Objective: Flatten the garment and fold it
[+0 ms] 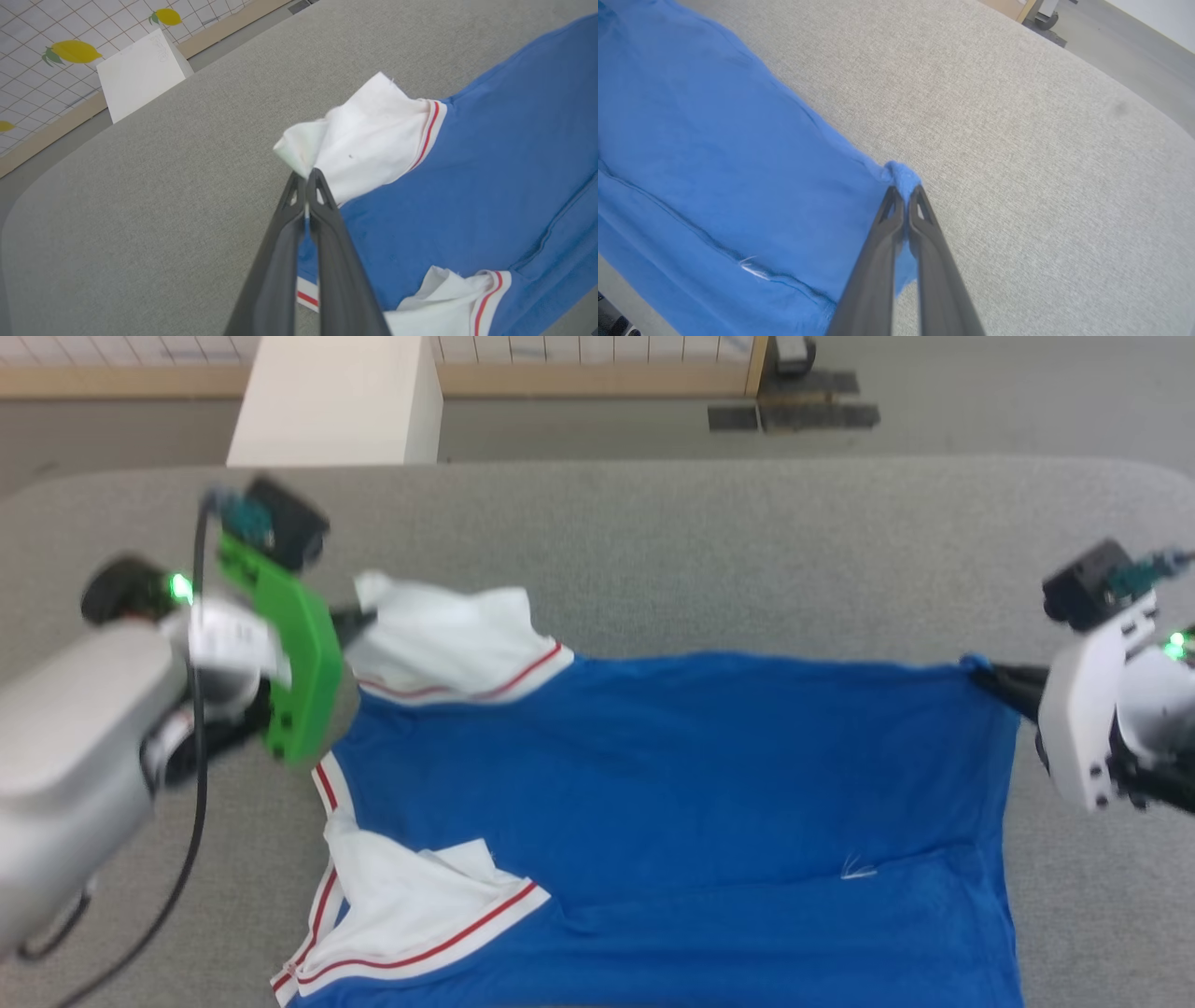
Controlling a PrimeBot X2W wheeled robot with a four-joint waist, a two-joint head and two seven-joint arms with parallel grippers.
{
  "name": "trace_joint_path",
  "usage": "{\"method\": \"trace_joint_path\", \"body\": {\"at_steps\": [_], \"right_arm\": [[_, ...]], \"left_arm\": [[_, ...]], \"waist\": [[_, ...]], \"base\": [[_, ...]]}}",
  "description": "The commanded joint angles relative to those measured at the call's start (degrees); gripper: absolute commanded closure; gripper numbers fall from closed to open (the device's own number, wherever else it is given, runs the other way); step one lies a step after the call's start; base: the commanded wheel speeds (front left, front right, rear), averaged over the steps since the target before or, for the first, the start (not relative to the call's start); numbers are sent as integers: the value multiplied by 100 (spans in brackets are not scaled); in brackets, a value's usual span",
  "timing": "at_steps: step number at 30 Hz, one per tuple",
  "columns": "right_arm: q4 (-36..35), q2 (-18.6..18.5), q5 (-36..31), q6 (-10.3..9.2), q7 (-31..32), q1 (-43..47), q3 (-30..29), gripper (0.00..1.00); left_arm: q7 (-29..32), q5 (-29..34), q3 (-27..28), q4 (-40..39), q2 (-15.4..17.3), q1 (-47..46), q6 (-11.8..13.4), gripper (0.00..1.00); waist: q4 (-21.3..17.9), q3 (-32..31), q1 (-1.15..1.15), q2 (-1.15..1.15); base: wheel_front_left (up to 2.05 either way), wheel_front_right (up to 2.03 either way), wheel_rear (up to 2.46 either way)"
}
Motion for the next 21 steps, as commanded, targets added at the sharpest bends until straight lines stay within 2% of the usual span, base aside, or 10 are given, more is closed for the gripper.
{"method": "trace_joint_path", "body": {"at_steps": [1,7,10,12,17,21], "right_arm": [[-58,-82,13,-10,-108,170,27,100],[-313,-407,44,-10,-493,816,34,100],[-428,-560,79,-10,-677,1325,5,100],[-443,-574,101,-10,-768,1585,-16,100],[-367,-434,67,-10,-891,2126,-42,100],[-101,-179,-115,-10,-966,2354,-92,100]], "left_arm": [[-66,46,-22,-196,127,267,108,100],[-241,52,-73,-1145,624,1276,572,100],[-325,-26,-94,-1558,776,1957,836,100],[-327,-21,-103,-1630,820,2268,908,100],[-375,-69,-113,-1531,694,2879,1001,100],[-499,-160,-115,-1162,465,3121,948,100]], "waist": [[7,-336,0,0],[124,-559,0,0],[196,-638,0,0],[223,-639,0,0],[286,-521,0,0],[308,-386,0,0]], "base": [[0,0,0],[0,0,0],[0,0,0],[0,0,0],[0,0,0],[0,0,0]]}}
